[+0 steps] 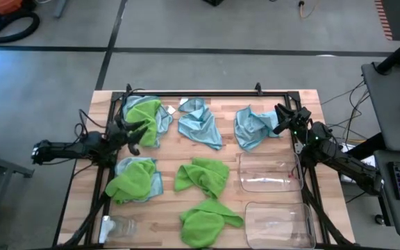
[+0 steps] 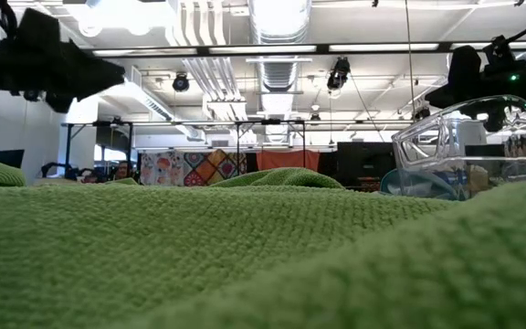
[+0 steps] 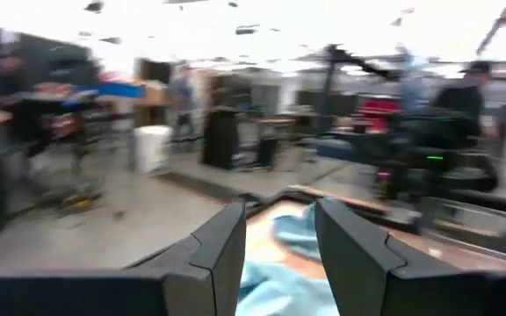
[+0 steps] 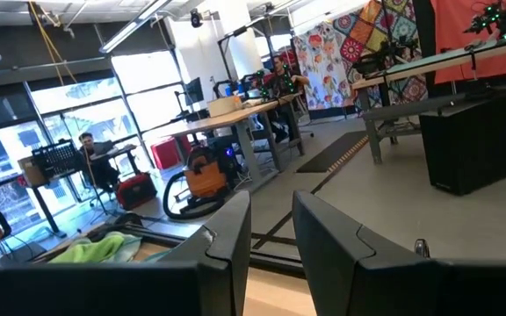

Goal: Sort microfiber towel by color & place in baskets
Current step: Put the green microfiber cloth into the top transparent bin

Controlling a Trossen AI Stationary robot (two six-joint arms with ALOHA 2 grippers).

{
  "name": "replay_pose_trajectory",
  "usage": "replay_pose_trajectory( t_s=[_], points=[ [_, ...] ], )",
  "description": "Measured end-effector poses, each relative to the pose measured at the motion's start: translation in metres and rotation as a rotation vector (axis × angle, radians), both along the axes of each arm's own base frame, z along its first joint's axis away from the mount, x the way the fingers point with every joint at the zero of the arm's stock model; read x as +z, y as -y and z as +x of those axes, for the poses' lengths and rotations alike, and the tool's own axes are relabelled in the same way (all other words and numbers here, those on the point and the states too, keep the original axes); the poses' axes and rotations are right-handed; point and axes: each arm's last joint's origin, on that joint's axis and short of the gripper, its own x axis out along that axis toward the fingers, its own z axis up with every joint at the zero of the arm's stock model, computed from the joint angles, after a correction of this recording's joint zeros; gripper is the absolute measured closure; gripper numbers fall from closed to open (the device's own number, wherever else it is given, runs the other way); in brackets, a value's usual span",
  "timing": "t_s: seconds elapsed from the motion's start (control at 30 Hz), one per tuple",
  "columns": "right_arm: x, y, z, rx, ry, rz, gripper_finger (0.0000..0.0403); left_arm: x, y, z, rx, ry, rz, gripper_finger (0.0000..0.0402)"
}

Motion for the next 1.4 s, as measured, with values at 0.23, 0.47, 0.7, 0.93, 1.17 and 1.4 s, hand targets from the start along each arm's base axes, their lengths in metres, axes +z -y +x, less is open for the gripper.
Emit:
replay_pose_trajectory(
  t_s=[0.23,0.47,0.7,0.93,1.17,1.4],
  points=[
    [0.0,0.0,0.0,0.0,0.0,0.0,0.0321,0.0062,-0.001,-0.0022,0.053,0.032,0.053,0.0278],
    [-0.0002,0.0,0.0,0.0,-0.001,0.0,0.0321,0.0064,0.0011,-0.001,-0.039,0.055,0.034,0.0278],
    [-0.0001,0.0,0.0,-0.001,-0.003,-0.002,0.0321,0.0057,-0.0012,-0.0017,0.061,0.024,0.053,0.0278],
    [0.0,0.0,0.0,-0.001,-0.003,-0.002,0.0321,0.005,-0.0012,0.0001,0.078,-0.023,0.109,0.0278],
    [-0.0001,0.0,0.0,-0.001,-0.004,-0.002,0.0321,0.0065,-0.003,-0.0007,0.151,-0.012,0.089,0.0278],
    [-0.0001,0.0,0.0,0.0,-0.004,-0.002,0.0321,0.0073,-0.0032,-0.0011,0.144,0.036,0.026,0.0278]
  ],
)
